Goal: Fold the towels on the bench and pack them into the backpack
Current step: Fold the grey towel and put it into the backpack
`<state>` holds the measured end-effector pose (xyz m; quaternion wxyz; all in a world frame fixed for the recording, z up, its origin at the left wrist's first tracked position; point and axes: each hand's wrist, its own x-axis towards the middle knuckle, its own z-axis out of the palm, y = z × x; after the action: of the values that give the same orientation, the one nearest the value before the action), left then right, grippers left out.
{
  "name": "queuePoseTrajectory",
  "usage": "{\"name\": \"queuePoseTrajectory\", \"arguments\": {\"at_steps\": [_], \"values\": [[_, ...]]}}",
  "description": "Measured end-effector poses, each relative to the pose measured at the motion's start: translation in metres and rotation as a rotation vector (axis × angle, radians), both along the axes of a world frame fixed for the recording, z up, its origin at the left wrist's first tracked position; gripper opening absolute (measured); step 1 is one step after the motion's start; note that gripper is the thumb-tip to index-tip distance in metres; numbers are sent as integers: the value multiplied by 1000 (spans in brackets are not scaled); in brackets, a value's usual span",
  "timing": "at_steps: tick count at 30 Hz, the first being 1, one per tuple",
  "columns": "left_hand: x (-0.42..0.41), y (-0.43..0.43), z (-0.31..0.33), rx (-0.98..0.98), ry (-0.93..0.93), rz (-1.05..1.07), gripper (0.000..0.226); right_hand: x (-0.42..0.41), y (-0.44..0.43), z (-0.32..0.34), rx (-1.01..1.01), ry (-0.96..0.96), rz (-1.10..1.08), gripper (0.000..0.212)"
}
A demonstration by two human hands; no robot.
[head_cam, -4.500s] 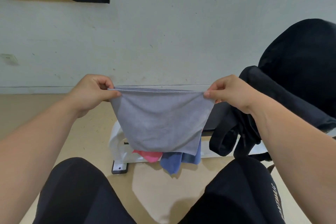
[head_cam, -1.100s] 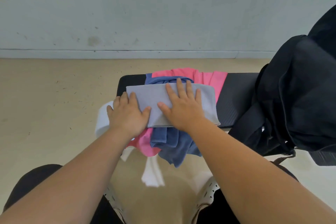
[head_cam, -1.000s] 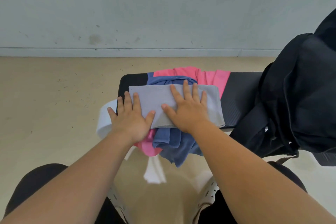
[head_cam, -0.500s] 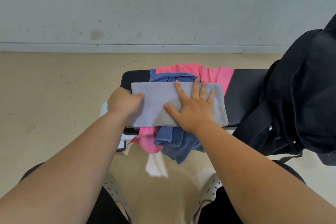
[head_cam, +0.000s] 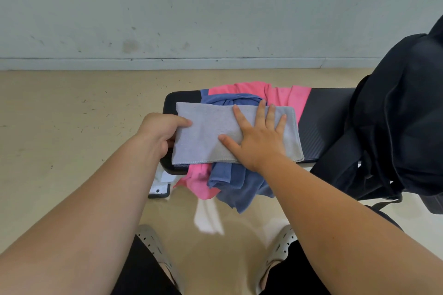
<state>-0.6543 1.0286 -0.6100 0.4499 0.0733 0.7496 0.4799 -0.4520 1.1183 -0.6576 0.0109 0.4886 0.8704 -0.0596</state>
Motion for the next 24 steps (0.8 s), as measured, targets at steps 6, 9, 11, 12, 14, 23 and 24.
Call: {"name": "queuePoseTrajectory", "arguments": {"at_steps": [6,9,11,12,14,23,24], "values": [[-6,-6,9,93,-124,-139,21,-1,0,0,-1,-7,0,89],[-1,-6,13,150,-131,-95,30,-1,1,1,-12,-9,0,89],[5,-4,20,196,-140,-37,26,-2,1,2,-30,-6,-1,90],[9,-3,25,228,-137,-29,24,-3,1,3,-45,-8,-1,90],[20,3,38,293,-106,-59,24,-3,2,5,-96,-10,1,90],[104,55,65,338,201,-209,25,63,29,42,-332,1006,-350,25],[114,63,61,319,294,-243,27,73,31,39,-344,1020,-409,21]]}}
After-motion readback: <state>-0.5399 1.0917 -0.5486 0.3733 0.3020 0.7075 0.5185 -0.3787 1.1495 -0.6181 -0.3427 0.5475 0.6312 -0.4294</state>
